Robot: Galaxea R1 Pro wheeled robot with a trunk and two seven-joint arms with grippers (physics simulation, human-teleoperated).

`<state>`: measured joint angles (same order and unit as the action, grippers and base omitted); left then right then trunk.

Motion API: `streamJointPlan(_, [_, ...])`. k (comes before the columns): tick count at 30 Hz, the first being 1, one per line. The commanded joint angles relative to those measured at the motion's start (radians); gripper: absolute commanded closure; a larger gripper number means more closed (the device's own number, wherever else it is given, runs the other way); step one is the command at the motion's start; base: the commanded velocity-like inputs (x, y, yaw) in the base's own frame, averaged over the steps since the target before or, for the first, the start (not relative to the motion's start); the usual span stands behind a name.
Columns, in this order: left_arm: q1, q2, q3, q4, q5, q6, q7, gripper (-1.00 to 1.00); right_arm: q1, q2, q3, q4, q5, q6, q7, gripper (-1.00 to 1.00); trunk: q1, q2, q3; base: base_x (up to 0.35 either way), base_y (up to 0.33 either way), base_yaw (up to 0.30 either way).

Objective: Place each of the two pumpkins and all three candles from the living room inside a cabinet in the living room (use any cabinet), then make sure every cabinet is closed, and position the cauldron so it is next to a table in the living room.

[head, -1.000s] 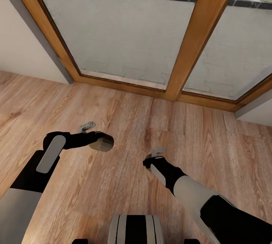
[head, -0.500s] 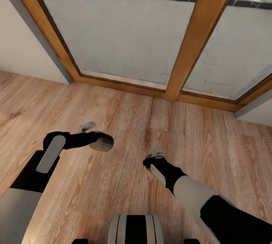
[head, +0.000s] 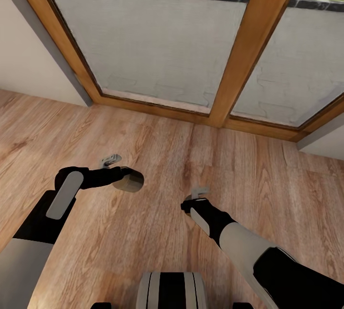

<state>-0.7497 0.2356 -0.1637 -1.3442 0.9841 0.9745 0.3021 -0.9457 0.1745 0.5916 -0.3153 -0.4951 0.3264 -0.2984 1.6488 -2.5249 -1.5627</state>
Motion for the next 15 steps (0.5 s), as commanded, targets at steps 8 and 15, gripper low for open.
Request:
streamJointPlan(8, [0.0, 0.001, -0.003, 0.0, 0.01, 0.001, 0.012, 1.0, -0.001, 0.0, 0.006, -0.001, -0.008, 0.003, -0.005, 1.0, -0.001, 0.0, 0.007, 0.0, 0.0, 0.0])
streamJointPlan(15, [0.0, 0.001, -0.002, 0.005, 0.01, 0.001, 0.057, 1.0, -0.001, 0.0, 0.005, -0.001, -0.007, 0.002, -0.005, 1.0, -0.004, 0.002, 0.034, 0.0, 0.0, 0.0])
